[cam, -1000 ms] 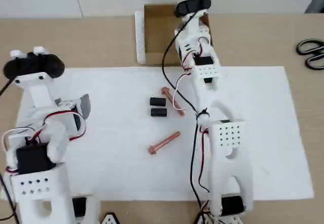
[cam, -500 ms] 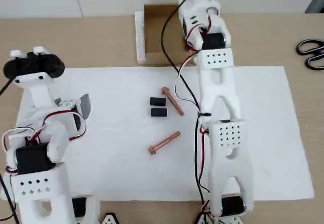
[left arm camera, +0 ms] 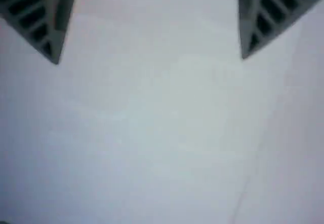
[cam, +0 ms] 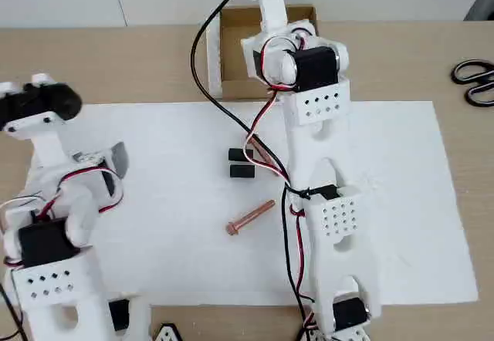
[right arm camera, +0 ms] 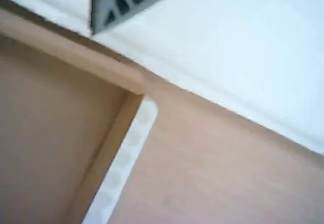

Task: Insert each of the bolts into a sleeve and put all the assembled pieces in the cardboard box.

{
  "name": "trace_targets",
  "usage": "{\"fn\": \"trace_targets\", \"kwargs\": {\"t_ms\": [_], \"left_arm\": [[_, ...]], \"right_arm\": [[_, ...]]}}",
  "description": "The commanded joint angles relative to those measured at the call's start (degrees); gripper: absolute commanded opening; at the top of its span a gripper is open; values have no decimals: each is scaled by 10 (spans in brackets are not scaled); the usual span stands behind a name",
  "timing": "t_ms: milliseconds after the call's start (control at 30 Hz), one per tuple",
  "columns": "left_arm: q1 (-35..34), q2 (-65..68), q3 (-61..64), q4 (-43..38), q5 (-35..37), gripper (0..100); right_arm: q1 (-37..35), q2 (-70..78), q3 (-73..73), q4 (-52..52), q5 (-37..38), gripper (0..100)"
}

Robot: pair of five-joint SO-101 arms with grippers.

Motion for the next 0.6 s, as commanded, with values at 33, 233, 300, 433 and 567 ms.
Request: {"fn": "trace_targets", "kwargs": {"t_ms": [33,233,300,433,567], "left_arm": [[-97,-6,-3,-1,8,220],[-211,-6,-1,19,53,221],[-221,-6,-1,36,53,221],[-222,-6,-1,68,54,221],[-222,-6,10,75,55,221]], "right_arm": [[-32,-43,-9,15,3,162],[-63,-52,47,24,4,162],[-62,-83,72,25,4,162],[-64,-203,183,28,4,162],[-65,-361,391,24,4,162]]}}
